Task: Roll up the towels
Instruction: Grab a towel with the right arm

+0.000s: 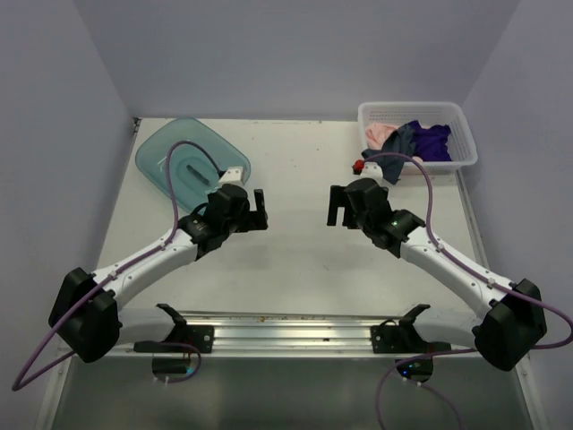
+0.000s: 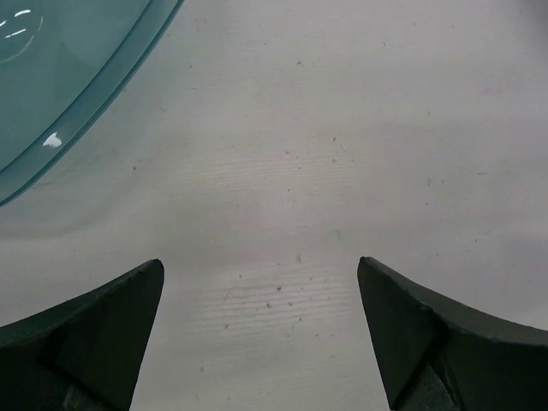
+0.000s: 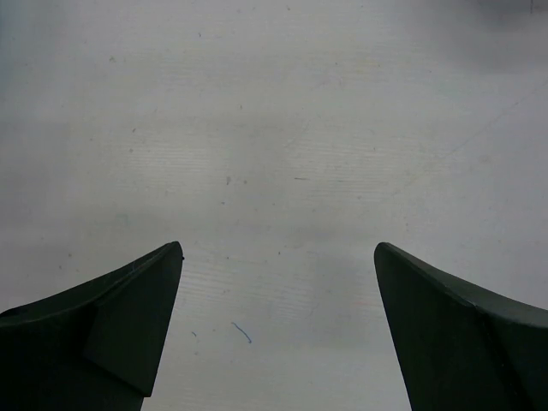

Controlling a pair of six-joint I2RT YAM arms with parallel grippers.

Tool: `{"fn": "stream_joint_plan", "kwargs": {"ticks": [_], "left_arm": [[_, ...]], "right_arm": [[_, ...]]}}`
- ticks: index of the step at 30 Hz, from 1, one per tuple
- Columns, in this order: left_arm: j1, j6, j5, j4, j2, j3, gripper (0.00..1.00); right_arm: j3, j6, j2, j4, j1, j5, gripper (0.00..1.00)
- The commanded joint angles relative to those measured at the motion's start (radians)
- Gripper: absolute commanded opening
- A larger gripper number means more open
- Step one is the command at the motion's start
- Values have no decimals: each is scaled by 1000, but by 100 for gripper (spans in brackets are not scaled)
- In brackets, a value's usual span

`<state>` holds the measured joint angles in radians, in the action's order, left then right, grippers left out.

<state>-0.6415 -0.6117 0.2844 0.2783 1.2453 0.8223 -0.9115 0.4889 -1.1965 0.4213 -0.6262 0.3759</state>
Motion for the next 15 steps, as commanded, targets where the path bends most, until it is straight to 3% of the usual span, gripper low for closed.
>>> {"fn": "stream_joint_plan", "kwargs": {"ticks": [1,8,15], "left_arm": [[6,30,-10,-41,-12,0,100],[6,-17,53,77,150,67,99],[9,-36,19,64,310,127,99]], "right_arm": [[-4,0,18,-38,3,24,99],[-9,-3,11,-23,3,11,99],[23,-19,51,-53,2,-8,99]]}}
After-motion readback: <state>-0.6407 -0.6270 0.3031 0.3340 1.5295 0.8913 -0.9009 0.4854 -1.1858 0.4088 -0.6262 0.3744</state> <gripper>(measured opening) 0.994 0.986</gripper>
